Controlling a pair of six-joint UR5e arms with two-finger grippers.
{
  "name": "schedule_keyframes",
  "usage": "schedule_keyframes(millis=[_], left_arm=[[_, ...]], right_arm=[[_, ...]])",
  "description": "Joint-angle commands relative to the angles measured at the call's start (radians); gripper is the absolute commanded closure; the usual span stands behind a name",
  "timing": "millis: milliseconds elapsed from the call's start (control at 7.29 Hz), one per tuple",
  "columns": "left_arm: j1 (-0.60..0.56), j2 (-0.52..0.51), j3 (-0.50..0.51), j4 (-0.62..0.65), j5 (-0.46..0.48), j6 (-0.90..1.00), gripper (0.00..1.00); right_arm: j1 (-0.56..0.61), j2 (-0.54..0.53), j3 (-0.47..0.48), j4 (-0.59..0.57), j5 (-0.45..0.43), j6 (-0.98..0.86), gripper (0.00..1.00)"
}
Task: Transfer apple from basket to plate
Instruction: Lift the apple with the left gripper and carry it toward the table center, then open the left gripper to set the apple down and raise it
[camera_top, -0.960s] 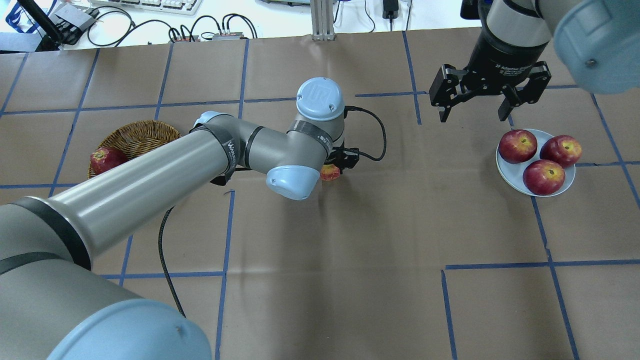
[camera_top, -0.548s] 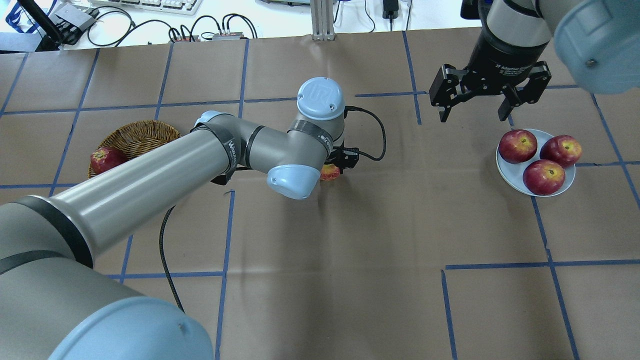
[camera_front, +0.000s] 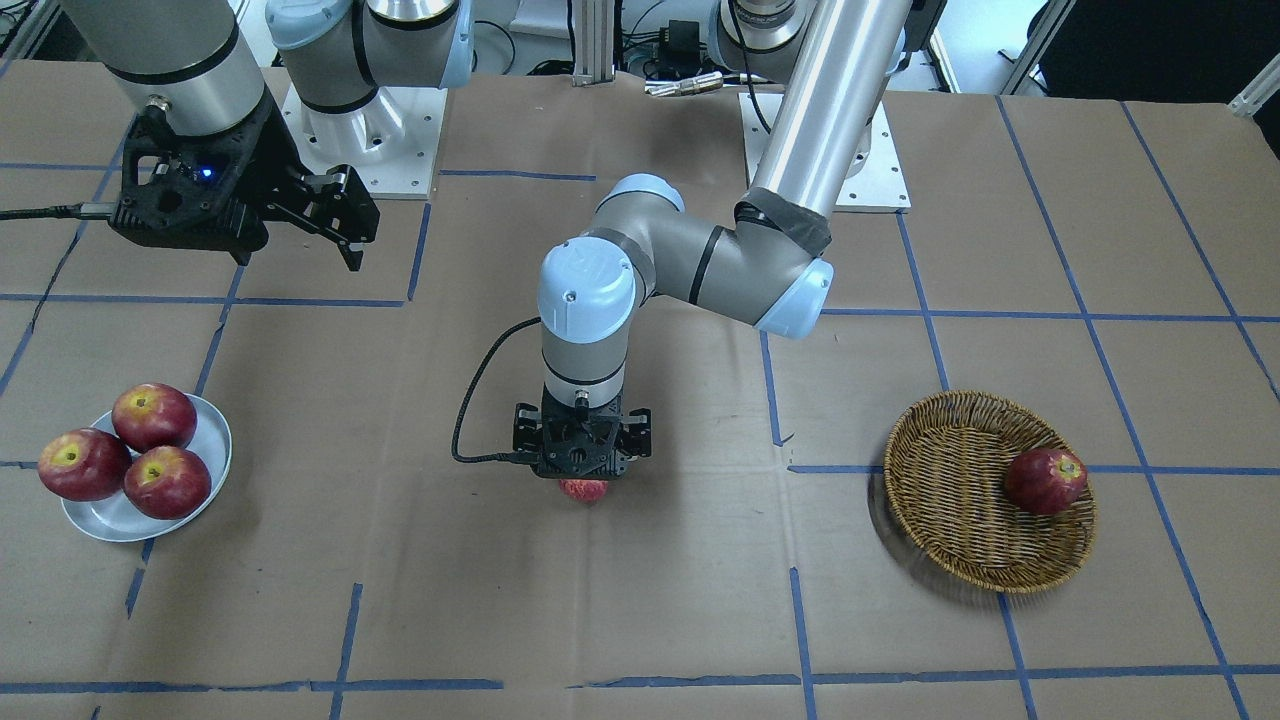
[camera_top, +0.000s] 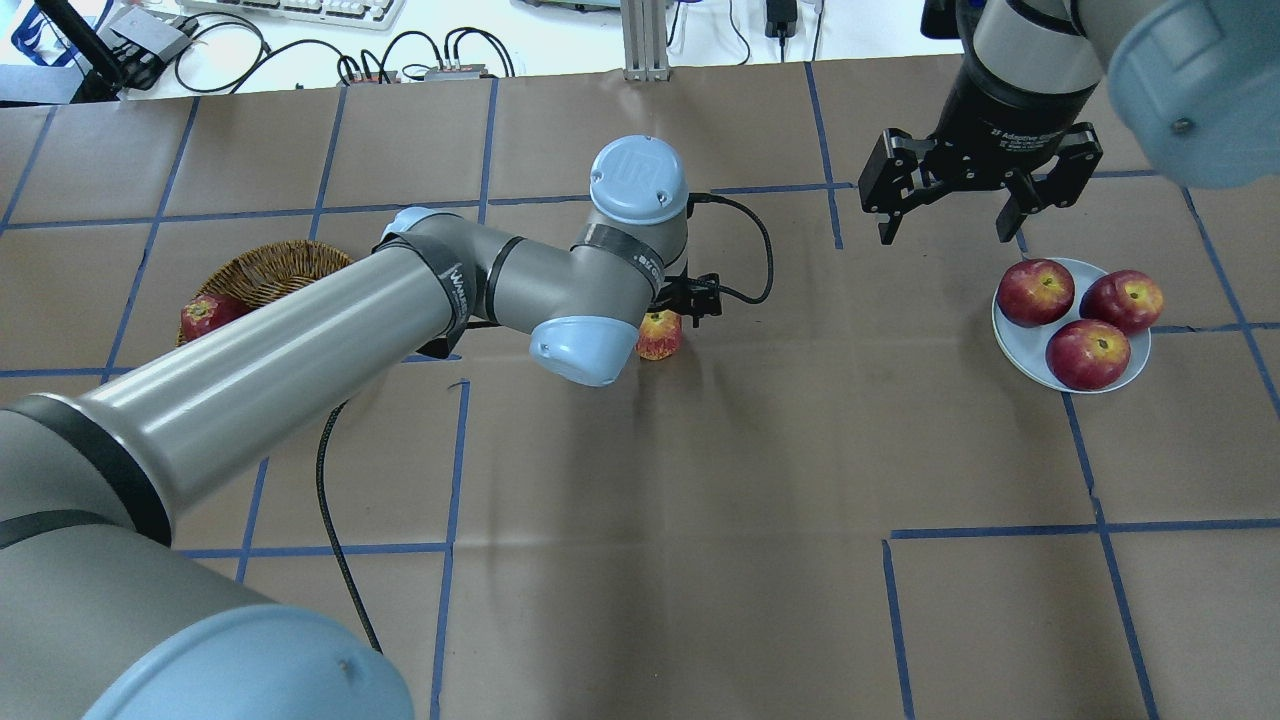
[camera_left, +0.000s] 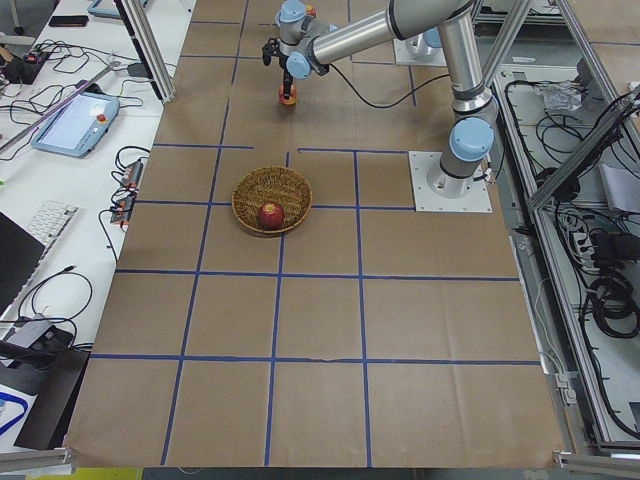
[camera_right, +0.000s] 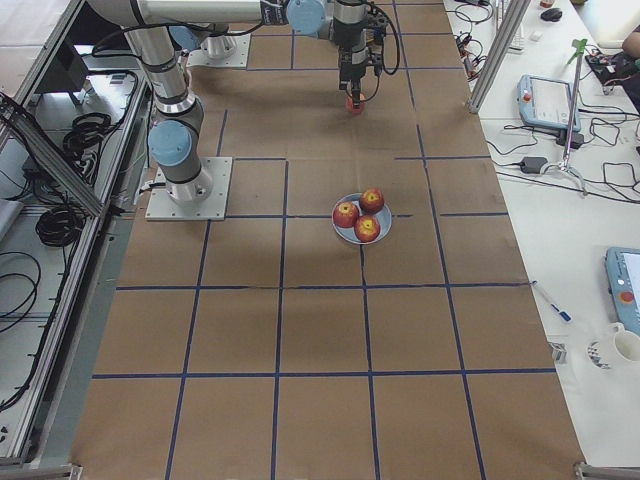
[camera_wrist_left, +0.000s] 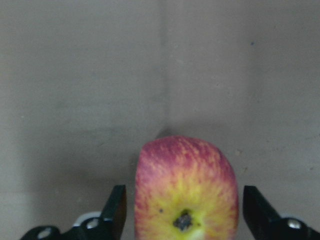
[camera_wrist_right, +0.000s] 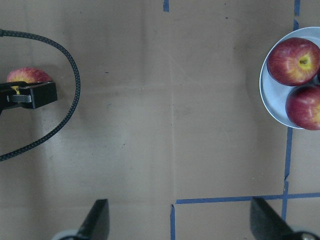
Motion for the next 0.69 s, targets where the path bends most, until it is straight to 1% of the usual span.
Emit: schedule_keyframes(millis=[0,137,274,411,548], left_arm=[[0.119,0.156,0.052,-0.233,-0.004,0.005,0.01],[0.208,0.237,0.080,-0.436,-0.006,0.005,0.01],[0.270,0.291,0.098,-0.506,-0.006,0.047,0.01],[0.290,0.337,0.108,-0.508,-0.003,0.198,0.01],[0.307,0.396,0.086,-0.507,0.005,0.286,0.01]], right_arm=[[0.000,0.000,0.000,0.000,0.000,0.000,0.00],[0.000,0.000,0.000,0.000,0.000,0.000,0.00],[0.000,0.000,0.000,0.000,0.000,0.000,0.00],[0.000,0.000,-0.002,0.000,0.000,0.000,0.00],[0.000,0.001,0.000,0.000,0.000,0.000,0.00]])
